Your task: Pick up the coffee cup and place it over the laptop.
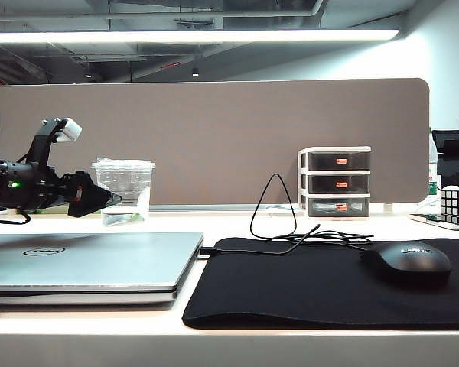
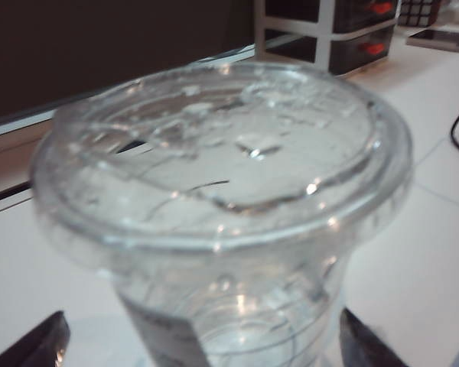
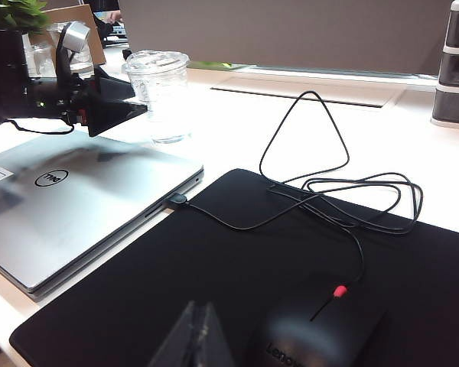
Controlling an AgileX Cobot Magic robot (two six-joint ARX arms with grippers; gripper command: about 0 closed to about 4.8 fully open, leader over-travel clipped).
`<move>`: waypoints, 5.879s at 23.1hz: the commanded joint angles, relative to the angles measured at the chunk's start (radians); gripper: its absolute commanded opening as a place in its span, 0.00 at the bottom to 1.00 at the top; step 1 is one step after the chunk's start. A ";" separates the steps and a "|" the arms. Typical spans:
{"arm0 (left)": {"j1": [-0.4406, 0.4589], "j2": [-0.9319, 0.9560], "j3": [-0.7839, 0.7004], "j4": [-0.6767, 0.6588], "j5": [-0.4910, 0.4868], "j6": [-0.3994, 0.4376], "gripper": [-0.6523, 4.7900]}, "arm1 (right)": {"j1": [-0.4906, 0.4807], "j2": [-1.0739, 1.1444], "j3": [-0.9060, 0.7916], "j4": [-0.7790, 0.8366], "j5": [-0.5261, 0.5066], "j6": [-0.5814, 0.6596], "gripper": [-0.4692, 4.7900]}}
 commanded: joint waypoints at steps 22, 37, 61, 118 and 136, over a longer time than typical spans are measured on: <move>-0.076 0.131 0.199 -0.029 0.068 -0.009 1.00 | 0.000 0.002 -0.005 0.010 0.003 -0.027 0.09; -0.079 0.137 0.199 0.003 0.029 -0.010 1.00 | 0.000 0.002 -0.005 0.010 0.002 -0.026 0.09; -0.072 0.108 0.198 0.176 0.044 -0.101 0.73 | 0.000 0.002 -0.004 0.011 0.002 -0.026 0.09; -0.073 -0.449 -0.613 0.267 -0.129 -0.127 1.00 | 0.002 0.001 -0.002 0.071 -0.043 -0.018 0.09; -0.073 -0.586 -0.692 0.185 -0.241 -0.098 1.00 | 0.002 0.001 -0.002 0.073 -0.067 -0.018 0.09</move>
